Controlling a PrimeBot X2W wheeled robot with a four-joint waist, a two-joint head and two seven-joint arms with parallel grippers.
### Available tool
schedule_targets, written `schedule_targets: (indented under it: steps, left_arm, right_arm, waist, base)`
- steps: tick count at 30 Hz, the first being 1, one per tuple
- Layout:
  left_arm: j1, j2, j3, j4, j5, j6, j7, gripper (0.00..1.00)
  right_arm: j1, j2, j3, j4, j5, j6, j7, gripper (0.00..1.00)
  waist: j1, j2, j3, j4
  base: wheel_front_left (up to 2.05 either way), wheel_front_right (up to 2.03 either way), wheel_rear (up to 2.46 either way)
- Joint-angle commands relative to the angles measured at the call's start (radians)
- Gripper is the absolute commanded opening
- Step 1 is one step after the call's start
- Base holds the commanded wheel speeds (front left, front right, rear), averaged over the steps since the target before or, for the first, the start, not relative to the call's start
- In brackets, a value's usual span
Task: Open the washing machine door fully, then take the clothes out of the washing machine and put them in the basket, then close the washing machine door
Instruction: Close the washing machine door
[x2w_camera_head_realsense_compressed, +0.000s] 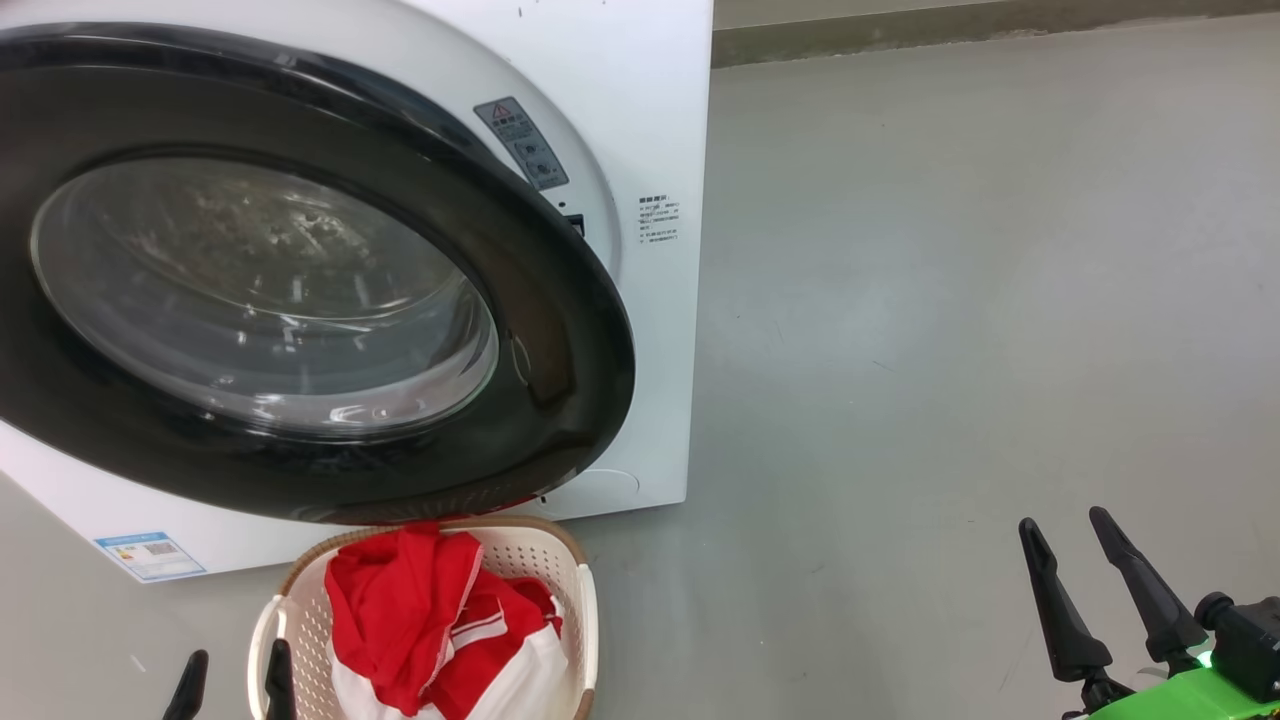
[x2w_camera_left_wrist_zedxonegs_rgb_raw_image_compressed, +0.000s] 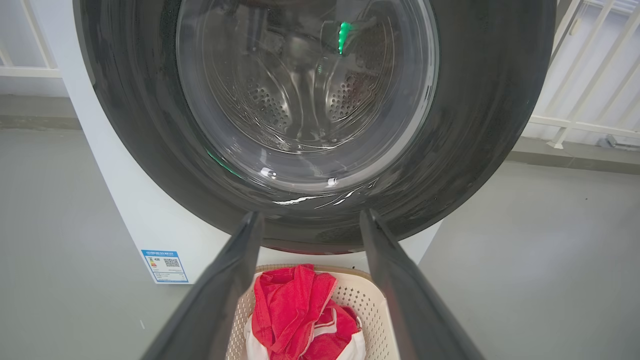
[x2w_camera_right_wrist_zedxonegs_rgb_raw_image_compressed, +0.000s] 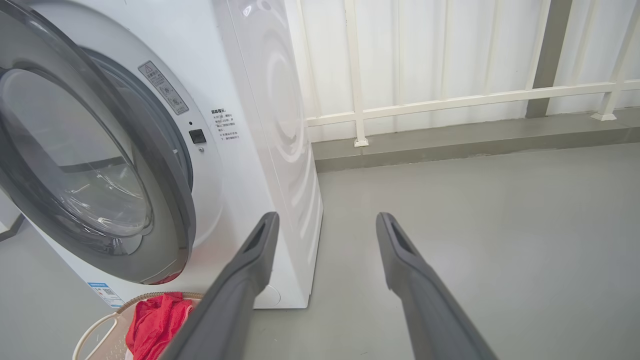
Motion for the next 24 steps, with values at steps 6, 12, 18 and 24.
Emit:
schedule_targets:
  steps: [6,12,18,24]
  left_arm:
    - [-0.011,0.003,0.025,-0.036,-0.011,-0.006,-0.012,1.00]
    - [-0.013,0.003,0.021,-0.039,-0.013,-0.006,-0.012,1.00]
    - [-0.017,0.003,0.006,-0.042,-0.023,-0.006,-0.012,1.00]
    - [-0.025,0.003,-0.023,-0.049,-0.038,-0.006,-0.012,1.00]
  right_arm:
    - [-0.004,-0.025,0.018,-0.027,-0.011,0.006,-0.006,1.00]
    - [-0.007,-0.025,0.024,-0.028,-0.012,0.006,-0.006,1.00]
    - [-0.019,-0.029,0.052,-0.033,-0.003,0.006,-0.006,0.45]
    - [-0.071,-0.026,0.119,-0.032,0.008,0.006,-0.006,0.00]
  waist:
    - [0.0000,0.0000,0.000,0.005]
    - [0.0000,0.0000,-0.001,0.016]
    - [0.0000,0.0000,-0.001,0.049]
    - [0.0000,0.0000,0.008,0.117]
  base:
    - [0.00,0.00,0.00]
    - [0.00,0.00,0.00]
    - [0.00,0.00,0.00]
    - [0.00,0.00,0.00]
